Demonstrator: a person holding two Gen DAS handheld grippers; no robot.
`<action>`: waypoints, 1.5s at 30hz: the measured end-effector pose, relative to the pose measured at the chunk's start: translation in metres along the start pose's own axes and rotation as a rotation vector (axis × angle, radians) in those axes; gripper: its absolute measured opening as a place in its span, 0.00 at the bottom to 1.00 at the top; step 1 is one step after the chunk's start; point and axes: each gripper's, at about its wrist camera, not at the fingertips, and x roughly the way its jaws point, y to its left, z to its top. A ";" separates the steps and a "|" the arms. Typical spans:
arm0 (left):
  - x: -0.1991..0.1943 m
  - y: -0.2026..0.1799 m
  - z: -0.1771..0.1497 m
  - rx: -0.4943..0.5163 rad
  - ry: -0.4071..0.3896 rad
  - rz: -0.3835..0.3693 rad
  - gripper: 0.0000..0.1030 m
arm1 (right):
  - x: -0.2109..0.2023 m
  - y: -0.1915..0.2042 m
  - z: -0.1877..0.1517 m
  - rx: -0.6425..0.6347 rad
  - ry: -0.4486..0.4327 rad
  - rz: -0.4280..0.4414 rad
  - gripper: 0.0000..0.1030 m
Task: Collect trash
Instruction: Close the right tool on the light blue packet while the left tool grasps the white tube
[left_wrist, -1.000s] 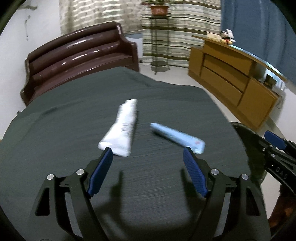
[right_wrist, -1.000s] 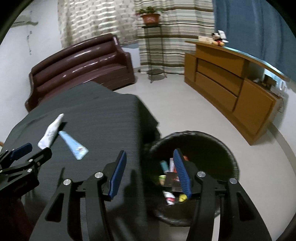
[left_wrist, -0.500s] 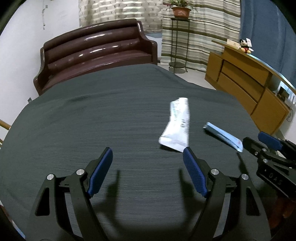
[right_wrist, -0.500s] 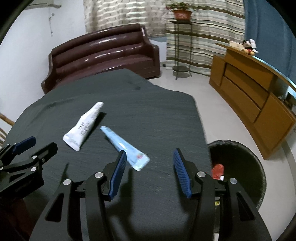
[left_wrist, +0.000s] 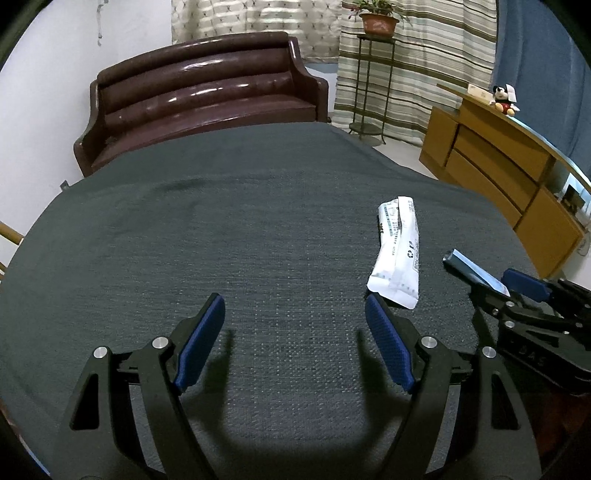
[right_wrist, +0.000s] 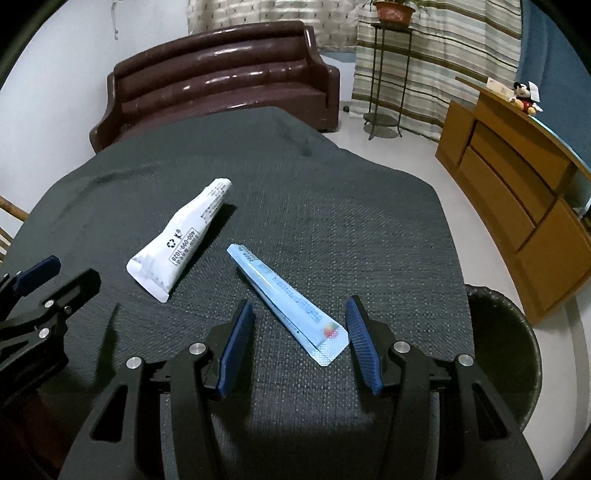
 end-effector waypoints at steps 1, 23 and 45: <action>0.001 0.001 0.000 0.001 0.001 -0.003 0.74 | 0.000 0.000 0.001 -0.001 0.001 0.002 0.45; 0.009 -0.034 0.018 0.060 -0.019 -0.061 0.74 | 0.001 -0.012 0.018 0.071 -0.051 0.016 0.18; 0.055 -0.063 0.031 0.144 0.098 -0.098 0.41 | 0.008 -0.033 0.024 0.120 -0.049 0.045 0.18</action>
